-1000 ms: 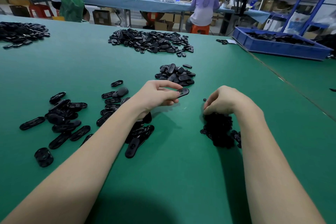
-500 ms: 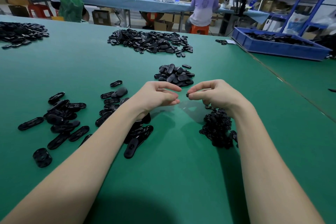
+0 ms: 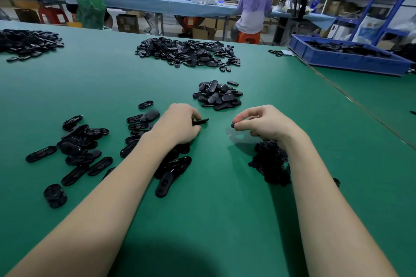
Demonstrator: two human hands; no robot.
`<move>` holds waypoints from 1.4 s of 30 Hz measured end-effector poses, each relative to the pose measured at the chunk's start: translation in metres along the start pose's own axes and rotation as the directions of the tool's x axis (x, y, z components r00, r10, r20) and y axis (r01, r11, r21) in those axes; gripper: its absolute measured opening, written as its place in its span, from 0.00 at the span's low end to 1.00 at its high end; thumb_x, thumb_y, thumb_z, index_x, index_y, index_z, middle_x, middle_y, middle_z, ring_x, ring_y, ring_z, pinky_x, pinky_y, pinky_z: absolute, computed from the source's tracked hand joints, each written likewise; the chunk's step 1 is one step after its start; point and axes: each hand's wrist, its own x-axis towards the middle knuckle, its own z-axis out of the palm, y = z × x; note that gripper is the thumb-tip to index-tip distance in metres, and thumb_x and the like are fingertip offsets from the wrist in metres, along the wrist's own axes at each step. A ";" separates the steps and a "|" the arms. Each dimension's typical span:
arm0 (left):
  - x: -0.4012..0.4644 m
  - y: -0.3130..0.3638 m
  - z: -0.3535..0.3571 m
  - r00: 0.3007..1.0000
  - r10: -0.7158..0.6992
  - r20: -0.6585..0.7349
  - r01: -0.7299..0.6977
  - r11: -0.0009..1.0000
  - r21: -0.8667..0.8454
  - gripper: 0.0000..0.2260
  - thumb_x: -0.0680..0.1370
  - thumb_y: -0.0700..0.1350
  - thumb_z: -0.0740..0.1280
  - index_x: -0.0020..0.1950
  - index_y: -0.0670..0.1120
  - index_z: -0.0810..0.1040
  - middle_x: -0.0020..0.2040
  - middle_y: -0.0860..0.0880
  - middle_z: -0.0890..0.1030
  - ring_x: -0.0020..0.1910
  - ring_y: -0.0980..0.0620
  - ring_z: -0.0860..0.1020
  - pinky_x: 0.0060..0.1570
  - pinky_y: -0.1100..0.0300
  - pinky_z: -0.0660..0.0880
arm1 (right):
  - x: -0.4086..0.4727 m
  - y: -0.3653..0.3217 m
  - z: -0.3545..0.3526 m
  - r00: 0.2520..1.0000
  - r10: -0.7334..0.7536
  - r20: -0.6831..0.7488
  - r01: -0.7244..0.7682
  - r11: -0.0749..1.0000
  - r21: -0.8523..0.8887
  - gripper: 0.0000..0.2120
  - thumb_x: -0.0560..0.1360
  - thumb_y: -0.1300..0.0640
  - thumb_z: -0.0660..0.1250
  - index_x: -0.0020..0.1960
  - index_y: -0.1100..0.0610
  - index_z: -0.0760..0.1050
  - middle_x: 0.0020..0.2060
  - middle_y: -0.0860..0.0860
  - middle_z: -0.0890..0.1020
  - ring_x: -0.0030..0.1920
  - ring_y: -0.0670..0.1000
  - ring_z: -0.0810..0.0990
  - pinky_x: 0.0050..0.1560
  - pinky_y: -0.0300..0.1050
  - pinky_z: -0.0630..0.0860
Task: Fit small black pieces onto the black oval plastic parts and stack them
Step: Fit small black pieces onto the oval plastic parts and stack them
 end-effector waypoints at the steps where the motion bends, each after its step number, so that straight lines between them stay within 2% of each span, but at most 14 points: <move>1: -0.001 0.000 0.001 1.000 -0.002 -0.012 0.002 1.000 -0.014 0.11 0.78 0.47 0.70 0.60 0.51 0.84 0.51 0.49 0.83 0.48 0.50 0.76 0.54 0.58 0.75 | 0.000 0.000 0.001 1.000 -0.003 0.002 0.003 1.000 0.000 0.02 0.73 0.59 0.75 0.45 0.52 0.85 0.40 0.49 0.85 0.33 0.48 0.69 0.25 0.32 0.64; 4: -0.001 0.002 0.005 0.999 -0.017 -0.052 0.014 0.998 -0.067 0.08 0.78 0.46 0.70 0.55 0.52 0.85 0.40 0.54 0.79 0.46 0.50 0.78 0.51 0.59 0.76 | -0.001 -0.001 0.002 1.000 -0.005 0.008 0.005 1.000 0.015 0.03 0.73 0.58 0.76 0.45 0.52 0.85 0.39 0.48 0.83 0.33 0.47 0.69 0.24 0.32 0.63; 7: -0.001 0.008 0.006 0.999 -0.039 -0.037 0.028 0.965 -0.261 0.06 0.77 0.46 0.71 0.52 0.54 0.85 0.40 0.55 0.83 0.43 0.54 0.81 0.44 0.68 0.74 | -0.003 0.000 0.001 1.000 -0.005 0.012 0.004 0.999 0.043 0.03 0.73 0.57 0.76 0.46 0.51 0.86 0.39 0.47 0.84 0.34 0.47 0.69 0.25 0.32 0.63; 9: -0.002 0.013 0.005 0.998 -0.040 0.044 0.056 0.867 -0.496 0.06 0.76 0.47 0.73 0.52 0.55 0.84 0.39 0.53 0.86 0.38 0.58 0.82 0.41 0.71 0.75 | -0.003 -0.001 0.001 1.000 -0.015 0.011 0.014 0.997 0.076 0.03 0.73 0.57 0.77 0.46 0.51 0.86 0.38 0.47 0.83 0.34 0.48 0.69 0.26 0.35 0.63; 11: -0.003 0.018 0.004 0.990 -0.012 0.138 0.107 0.701 -0.705 0.06 0.76 0.45 0.75 0.53 0.51 0.84 0.39 0.49 0.87 0.37 0.55 0.83 0.46 0.64 0.80 | -0.002 -0.001 -0.001 0.999 -0.033 0.007 0.032 0.992 0.123 0.04 0.73 0.57 0.77 0.47 0.51 0.86 0.36 0.48 0.80 0.33 0.48 0.67 0.28 0.37 0.61; 12: -0.003 0.020 0.004 0.987 0.009 0.161 0.120 0.629 -0.768 0.06 0.76 0.43 0.75 0.53 0.48 0.85 0.40 0.47 0.87 0.37 0.53 0.82 0.46 0.62 0.81 | -0.002 -0.001 -0.001 0.999 -0.043 0.009 0.041 0.989 0.143 0.04 0.73 0.58 0.77 0.46 0.51 0.86 0.36 0.48 0.78 0.32 0.48 0.67 0.28 0.37 0.61; 15: -0.003 0.022 0.004 0.980 0.052 0.192 0.141 0.495 -0.857 0.08 0.76 0.37 0.74 0.55 0.42 0.84 0.41 0.44 0.85 0.38 0.52 0.83 0.44 0.65 0.79 | -0.003 -0.002 -0.001 0.998 -0.061 0.023 0.057 0.985 0.163 0.04 0.73 0.59 0.77 0.46 0.50 0.86 0.35 0.49 0.77 0.31 0.48 0.66 0.27 0.37 0.60; 18: -0.002 0.022 0.004 0.973 0.069 0.219 0.170 0.425 -0.889 0.09 0.76 0.35 0.73 0.55 0.41 0.84 0.44 0.44 0.86 0.40 0.52 0.84 0.46 0.65 0.80 | -0.004 -0.002 -0.002 0.996 -0.085 0.039 0.076 0.981 0.180 0.05 0.76 0.60 0.74 0.47 0.50 0.86 0.35 0.48 0.75 0.30 0.47 0.65 0.27 0.36 0.61; 23: 0.000 0.019 0.005 0.972 0.075 0.223 0.173 0.413 -0.894 0.11 0.76 0.33 0.72 0.57 0.41 0.84 0.46 0.44 0.85 0.44 0.51 0.84 0.51 0.62 0.80 | -0.003 -0.003 -0.002 0.996 -0.089 0.018 0.084 0.977 0.195 0.06 0.75 0.58 0.75 0.46 0.48 0.87 0.35 0.46 0.80 0.28 0.45 0.69 0.29 0.36 0.63; 27: 0.000 0.018 0.004 0.972 0.072 0.226 0.177 0.410 -0.895 0.11 0.76 0.33 0.72 0.57 0.42 0.84 0.50 0.42 0.85 0.45 0.51 0.84 0.50 0.63 0.80 | -0.002 -0.001 -0.003 0.998 -0.059 -0.001 0.058 0.974 0.219 0.05 0.69 0.57 0.79 0.42 0.48 0.87 0.35 0.48 0.81 0.24 0.45 0.67 0.27 0.37 0.60; 31: 0.000 0.018 0.005 0.972 0.074 0.223 0.174 0.408 -0.896 0.11 0.76 0.33 0.72 0.56 0.43 0.85 0.50 0.42 0.86 0.45 0.51 0.84 0.49 0.63 0.80 | -0.002 -0.002 -0.004 0.999 -0.042 0.001 0.041 0.973 0.226 0.04 0.68 0.56 0.79 0.41 0.48 0.86 0.37 0.49 0.83 0.24 0.45 0.68 0.28 0.39 0.60; 36: 0.000 0.019 0.007 0.975 0.069 0.210 0.165 0.405 -0.899 0.09 0.75 0.33 0.73 0.52 0.45 0.85 0.46 0.45 0.87 0.44 0.52 0.85 0.48 0.65 0.80 | -0.003 -0.009 0.001 0.997 -0.046 -0.057 0.054 0.986 0.156 0.03 0.71 0.54 0.77 0.40 0.47 0.86 0.36 0.51 0.76 0.31 0.48 0.67 0.31 0.41 0.61; 42: 0.001 0.019 0.008 0.979 0.080 0.186 0.136 0.418 -0.898 0.08 0.74 0.34 0.74 0.49 0.46 0.86 0.44 0.46 0.87 0.43 0.54 0.84 0.47 0.66 0.79 | -0.003 -0.013 0.005 0.991 -0.061 -0.119 0.069 0.995 0.067 0.04 0.71 0.55 0.77 0.38 0.48 0.86 0.31 0.48 0.74 0.28 0.46 0.66 0.28 0.38 0.63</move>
